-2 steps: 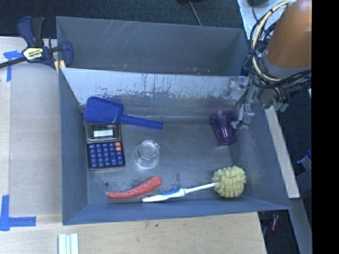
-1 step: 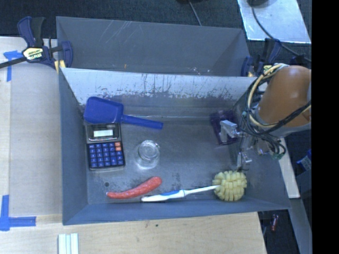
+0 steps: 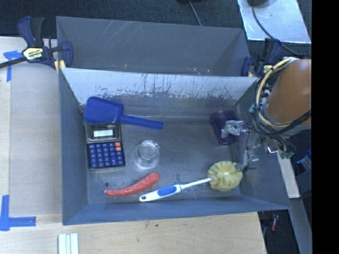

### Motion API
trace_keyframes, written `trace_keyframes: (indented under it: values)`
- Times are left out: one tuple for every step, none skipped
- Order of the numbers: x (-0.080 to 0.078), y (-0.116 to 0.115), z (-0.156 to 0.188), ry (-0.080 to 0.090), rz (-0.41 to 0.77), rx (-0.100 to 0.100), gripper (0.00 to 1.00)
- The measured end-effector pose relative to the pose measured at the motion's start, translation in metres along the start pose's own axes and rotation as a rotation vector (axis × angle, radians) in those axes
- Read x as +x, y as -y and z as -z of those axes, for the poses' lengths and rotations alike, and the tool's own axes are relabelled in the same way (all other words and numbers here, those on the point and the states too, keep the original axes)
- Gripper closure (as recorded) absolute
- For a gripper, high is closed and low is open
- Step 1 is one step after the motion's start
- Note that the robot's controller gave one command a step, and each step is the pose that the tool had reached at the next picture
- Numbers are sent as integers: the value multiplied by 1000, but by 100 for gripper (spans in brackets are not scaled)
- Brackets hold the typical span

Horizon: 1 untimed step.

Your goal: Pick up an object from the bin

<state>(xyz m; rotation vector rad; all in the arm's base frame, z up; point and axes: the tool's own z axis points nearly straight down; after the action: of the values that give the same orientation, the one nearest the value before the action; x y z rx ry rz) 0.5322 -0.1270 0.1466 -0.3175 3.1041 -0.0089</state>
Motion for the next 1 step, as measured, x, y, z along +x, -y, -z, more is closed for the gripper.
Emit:
trace_keyframes:
  values:
    - [27,13,-37,-6,709,-14,0]
